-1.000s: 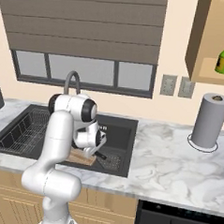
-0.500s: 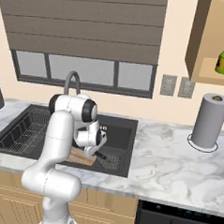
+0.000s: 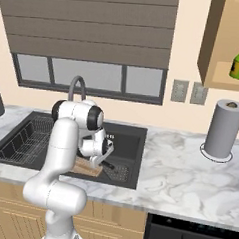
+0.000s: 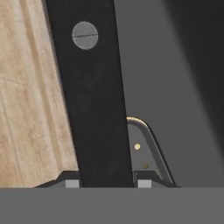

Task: Move the cutting board and knife to the sink. Then move spray from the cabinet to the counter.

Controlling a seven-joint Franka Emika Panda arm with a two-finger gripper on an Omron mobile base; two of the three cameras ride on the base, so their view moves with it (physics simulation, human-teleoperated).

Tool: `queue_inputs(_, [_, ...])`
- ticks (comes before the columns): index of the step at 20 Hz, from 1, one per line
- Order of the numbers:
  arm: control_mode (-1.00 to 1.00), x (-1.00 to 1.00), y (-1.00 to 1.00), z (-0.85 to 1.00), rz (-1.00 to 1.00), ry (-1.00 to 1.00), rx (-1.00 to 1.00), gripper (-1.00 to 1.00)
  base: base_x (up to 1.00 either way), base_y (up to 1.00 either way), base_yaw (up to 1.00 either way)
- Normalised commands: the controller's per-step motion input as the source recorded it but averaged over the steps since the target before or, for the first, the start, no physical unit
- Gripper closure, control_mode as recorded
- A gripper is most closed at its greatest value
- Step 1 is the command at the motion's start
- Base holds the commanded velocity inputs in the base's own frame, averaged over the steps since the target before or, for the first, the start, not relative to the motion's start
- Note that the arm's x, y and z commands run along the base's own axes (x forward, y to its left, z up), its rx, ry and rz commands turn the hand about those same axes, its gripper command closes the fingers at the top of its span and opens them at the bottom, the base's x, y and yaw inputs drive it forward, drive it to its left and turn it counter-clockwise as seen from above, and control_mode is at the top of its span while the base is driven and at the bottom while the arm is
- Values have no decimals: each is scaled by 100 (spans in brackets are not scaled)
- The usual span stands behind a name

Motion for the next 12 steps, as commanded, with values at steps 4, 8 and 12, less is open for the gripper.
queue_inputs(4, [-100,-4,0,0,0,0,0,-100,0,0,0])
queue_inputs(8, [-100,-15,0,0,0,0,0,-100,0,0,0])
queue_inputs(12, [-100,-16,0,4,0,0,0,-100,0,0,0])
